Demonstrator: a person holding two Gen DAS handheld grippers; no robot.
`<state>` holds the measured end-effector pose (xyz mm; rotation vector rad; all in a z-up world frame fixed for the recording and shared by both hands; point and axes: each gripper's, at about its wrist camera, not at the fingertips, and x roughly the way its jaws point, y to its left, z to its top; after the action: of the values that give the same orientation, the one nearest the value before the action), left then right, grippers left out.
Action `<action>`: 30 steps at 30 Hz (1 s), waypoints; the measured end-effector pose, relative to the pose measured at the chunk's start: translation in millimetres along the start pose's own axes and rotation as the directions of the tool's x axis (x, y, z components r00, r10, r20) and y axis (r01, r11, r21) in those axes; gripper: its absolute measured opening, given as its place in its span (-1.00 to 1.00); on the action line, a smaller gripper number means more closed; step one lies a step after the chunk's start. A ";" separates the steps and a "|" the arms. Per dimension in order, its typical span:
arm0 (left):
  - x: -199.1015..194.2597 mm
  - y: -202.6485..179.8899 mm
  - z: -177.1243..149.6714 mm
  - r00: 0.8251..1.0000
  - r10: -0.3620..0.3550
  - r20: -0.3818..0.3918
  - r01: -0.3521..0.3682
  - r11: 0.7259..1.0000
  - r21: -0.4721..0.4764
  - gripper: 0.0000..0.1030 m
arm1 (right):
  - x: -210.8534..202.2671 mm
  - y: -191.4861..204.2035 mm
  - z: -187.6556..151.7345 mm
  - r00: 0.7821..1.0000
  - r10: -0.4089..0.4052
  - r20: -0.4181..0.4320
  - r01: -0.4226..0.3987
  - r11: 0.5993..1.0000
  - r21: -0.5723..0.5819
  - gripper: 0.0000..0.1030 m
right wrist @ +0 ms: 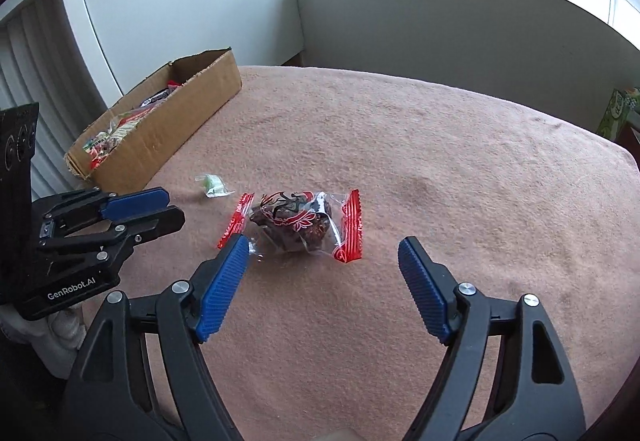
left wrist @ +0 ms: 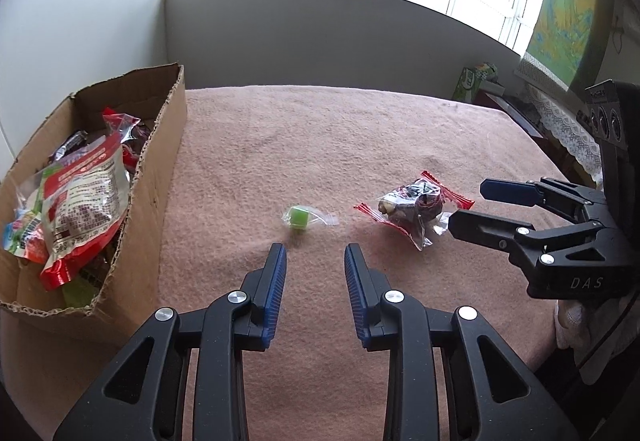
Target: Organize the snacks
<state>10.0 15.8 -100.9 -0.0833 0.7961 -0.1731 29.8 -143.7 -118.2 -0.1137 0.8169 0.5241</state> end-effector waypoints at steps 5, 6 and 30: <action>5.8 -0.5 4.3 1.000 0.003 -0.018 -0.003 1.000 -0.003 -0.45 | 12.8 9.3 1.7 0.999 -0.021 -0.031 0.020 0.999 -0.036 0.55; 6.5 -1.2 4.7 1.000 0.005 -0.020 -0.005 1.000 -0.001 -0.45 | 15.8 9.9 3.1 0.999 -0.018 -0.040 0.016 0.999 -0.040 0.55; 39.7 3.4 19.8 0.995 0.032 -0.098 -0.035 0.999 -0.032 -0.45 | 35.6 -12.6 23.7 0.996 0.020 -0.092 -0.018 1.000 0.019 0.55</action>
<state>51.9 12.0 -115.5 -0.0941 0.8976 -0.1330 71.9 -133.4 -128.9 -0.1144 0.9133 0.5323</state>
